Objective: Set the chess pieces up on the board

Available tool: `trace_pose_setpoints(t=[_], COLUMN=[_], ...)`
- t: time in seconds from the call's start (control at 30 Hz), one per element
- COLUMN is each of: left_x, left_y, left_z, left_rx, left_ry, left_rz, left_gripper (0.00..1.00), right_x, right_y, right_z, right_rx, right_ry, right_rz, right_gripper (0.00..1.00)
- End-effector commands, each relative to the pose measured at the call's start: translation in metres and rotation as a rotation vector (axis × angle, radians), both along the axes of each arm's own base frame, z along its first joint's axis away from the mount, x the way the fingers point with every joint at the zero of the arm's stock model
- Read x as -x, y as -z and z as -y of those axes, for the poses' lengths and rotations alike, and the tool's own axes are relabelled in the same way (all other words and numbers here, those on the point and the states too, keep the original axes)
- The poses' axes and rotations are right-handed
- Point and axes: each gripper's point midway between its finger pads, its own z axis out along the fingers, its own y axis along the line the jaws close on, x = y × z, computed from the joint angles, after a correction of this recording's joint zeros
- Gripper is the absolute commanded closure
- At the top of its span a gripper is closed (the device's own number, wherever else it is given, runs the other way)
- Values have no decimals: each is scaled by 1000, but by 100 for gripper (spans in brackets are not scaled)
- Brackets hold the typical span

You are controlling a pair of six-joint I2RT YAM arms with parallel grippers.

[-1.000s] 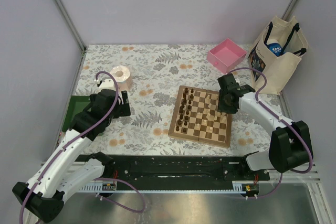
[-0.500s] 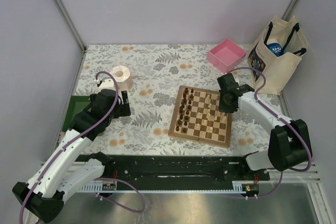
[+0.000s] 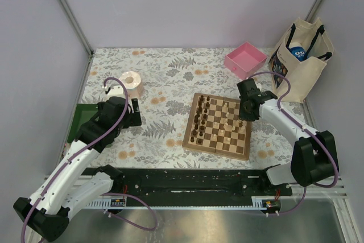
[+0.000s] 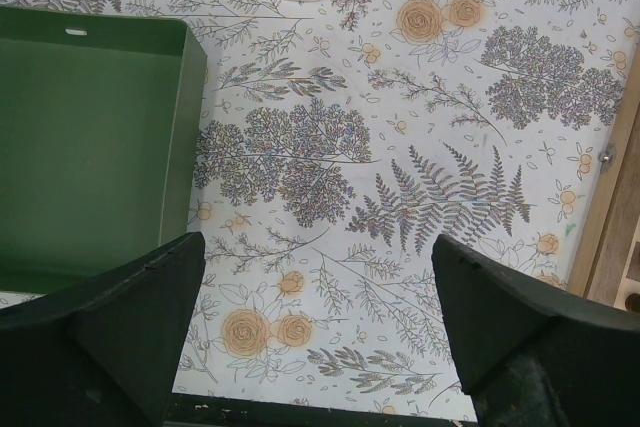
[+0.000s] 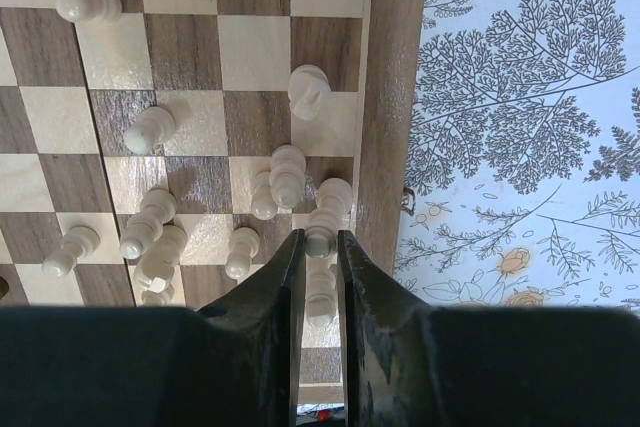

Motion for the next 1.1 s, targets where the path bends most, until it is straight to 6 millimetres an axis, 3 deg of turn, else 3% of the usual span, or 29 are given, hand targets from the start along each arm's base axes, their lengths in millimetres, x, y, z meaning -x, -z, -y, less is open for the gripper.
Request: trace_pose_setpoints(t=[0.0,0.73,1.07], left_x=[-5,-5,-5], left_y=[-4,-2,-1], left_z=[1,2,2], left_rx=[5,0,2], left_ry=[3,4,6], left_rz=[21,10,9], left_gripper=[1,1,1], right_x=[-11,-13,-4], right_y=[-15,3,7], right_z=[4,-2,1], right_rx=[3,-91,-86], right_ry=[21,57,68], right_rz=[60,80,63], right_gripper=[81,79,78])
